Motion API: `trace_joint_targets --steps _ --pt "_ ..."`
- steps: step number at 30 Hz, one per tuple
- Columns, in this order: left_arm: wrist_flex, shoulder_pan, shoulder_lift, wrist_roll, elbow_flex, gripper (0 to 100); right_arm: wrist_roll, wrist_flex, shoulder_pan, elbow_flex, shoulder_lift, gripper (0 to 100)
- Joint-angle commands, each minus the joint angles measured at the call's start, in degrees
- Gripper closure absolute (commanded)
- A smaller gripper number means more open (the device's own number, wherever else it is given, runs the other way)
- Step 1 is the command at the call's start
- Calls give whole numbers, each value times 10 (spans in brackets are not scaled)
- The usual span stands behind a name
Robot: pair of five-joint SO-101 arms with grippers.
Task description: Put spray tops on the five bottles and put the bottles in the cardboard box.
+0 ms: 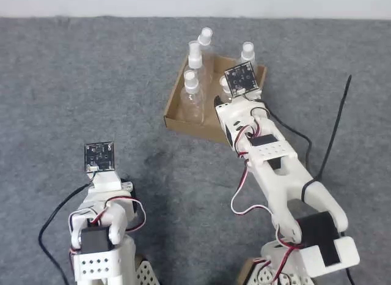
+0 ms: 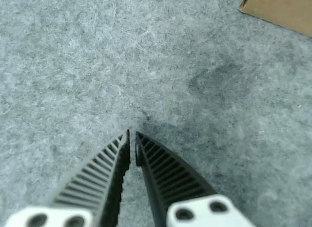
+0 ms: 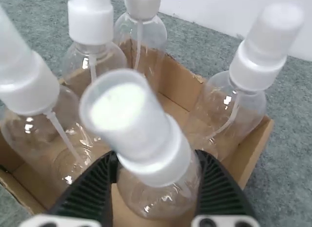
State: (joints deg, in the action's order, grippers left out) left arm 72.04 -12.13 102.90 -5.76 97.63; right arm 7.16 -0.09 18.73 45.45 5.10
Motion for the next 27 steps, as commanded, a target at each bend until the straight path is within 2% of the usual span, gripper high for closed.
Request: trace_joint_targets --steps 1,12,27 --pt "4 0 13 4 -11 988 -5 -5 -6 -10 8 859" --pt "4 0 13 4 -11 988 -5 31 -4 -12 13 739" --pt "4 0 13 4 -11 988 -3 32 -4 -12 15 735"
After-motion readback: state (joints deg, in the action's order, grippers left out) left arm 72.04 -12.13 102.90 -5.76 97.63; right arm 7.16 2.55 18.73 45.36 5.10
